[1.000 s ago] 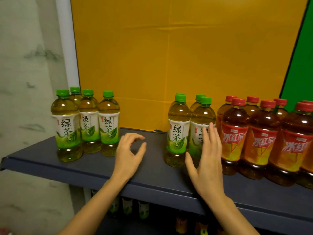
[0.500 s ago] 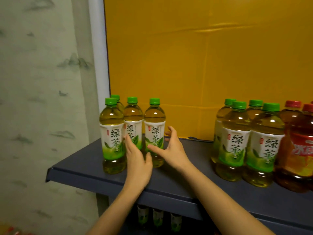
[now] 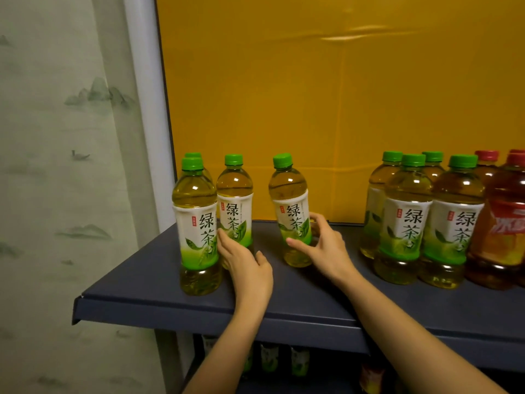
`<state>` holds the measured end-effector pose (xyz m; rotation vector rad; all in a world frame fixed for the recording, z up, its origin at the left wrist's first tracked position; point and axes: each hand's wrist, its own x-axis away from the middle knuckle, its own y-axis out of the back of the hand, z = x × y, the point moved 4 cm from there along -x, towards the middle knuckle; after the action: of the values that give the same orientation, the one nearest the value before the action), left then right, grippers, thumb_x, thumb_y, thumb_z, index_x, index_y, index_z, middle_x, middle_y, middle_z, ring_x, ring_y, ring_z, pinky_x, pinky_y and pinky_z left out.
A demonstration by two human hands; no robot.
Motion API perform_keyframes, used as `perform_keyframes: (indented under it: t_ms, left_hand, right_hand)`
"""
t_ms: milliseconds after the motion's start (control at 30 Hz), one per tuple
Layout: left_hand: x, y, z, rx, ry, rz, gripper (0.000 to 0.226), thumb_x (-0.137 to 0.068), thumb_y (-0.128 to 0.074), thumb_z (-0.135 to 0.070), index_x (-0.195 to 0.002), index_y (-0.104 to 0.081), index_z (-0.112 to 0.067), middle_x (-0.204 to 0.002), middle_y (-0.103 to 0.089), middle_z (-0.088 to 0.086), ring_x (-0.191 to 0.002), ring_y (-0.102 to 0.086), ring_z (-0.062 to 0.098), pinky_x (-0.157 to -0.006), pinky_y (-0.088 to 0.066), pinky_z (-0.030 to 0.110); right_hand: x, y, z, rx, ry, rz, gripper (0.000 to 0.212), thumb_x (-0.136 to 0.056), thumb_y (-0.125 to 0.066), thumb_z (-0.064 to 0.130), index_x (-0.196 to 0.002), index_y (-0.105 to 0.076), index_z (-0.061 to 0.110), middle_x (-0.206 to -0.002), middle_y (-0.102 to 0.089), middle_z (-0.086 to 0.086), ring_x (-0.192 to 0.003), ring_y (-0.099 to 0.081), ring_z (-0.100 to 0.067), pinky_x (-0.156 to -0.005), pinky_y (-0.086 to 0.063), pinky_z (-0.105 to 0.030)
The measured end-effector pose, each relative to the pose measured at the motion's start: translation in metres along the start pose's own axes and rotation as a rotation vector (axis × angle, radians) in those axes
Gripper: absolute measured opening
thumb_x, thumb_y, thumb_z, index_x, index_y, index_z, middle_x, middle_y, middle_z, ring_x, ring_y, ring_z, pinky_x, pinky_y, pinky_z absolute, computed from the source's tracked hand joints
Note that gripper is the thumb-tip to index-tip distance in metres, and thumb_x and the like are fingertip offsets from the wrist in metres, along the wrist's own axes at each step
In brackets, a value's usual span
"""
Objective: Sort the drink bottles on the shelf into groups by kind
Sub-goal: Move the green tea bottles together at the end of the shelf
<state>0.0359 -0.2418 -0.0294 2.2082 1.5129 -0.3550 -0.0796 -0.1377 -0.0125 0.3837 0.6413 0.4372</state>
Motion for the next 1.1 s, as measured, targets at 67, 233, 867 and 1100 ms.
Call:
perform_keyframes:
  t_ms: [67, 233, 867, 1100]
  left_hand:
    - [-0.001, -0.001, 0.0, -0.001, -0.007, 0.006, 0.082, -0.084, -0.056, 0.005, -0.144, 0.0, 0.002, -0.152, -0.006, 0.017, -0.143, -0.011, 0.029, -0.115, -0.014, 0.032]
    - [-0.004, -0.003, 0.0, -0.06, 0.0, 0.034, 0.084, -0.083, -0.059, 0.001, -0.144, -0.002, 0.003, -0.15, -0.01, 0.019, -0.141, -0.014, 0.032, -0.114, -0.017, 0.034]
    - [-0.041, -0.002, 0.009, -0.178, -0.04, 0.218, 0.072, -0.079, -0.07, -0.018, -0.135, -0.029, -0.001, -0.137, -0.041, 0.019, -0.128, -0.04, 0.033, -0.104, -0.036, 0.041]
    - [-0.04, -0.028, -0.001, -0.121, -0.074, 0.351, 0.067, -0.068, -0.079, -0.031, -0.124, -0.049, -0.01, -0.124, -0.058, 0.01, -0.115, -0.054, 0.027, -0.097, -0.044, 0.046]
  right_hand:
    - [0.001, 0.012, -0.003, 0.067, -0.004, -0.058, 0.067, -0.073, -0.074, 0.036, -0.129, -0.042, 0.023, -0.127, -0.059, -0.001, -0.119, -0.054, -0.022, -0.099, -0.044, -0.05]
    - [0.002, 0.034, -0.013, 0.147, -0.064, -0.174, 0.066, -0.076, -0.073, 0.031, -0.132, -0.04, 0.019, -0.128, -0.059, -0.003, -0.119, -0.053, -0.026, -0.1, -0.041, -0.051]
    - [0.002, 0.034, -0.032, 0.175, -0.272, -0.322, 0.057, -0.09, -0.056, 0.026, -0.134, -0.029, 0.001, -0.134, -0.047, -0.019, -0.124, -0.045, -0.036, -0.099, -0.036, -0.044]
    - [0.005, 0.03, -0.029, 0.151, -0.259, -0.412, 0.062, -0.091, -0.054, 0.021, -0.139, -0.02, 0.0, -0.138, -0.04, -0.021, -0.127, -0.042, -0.036, -0.1, -0.035, -0.043]
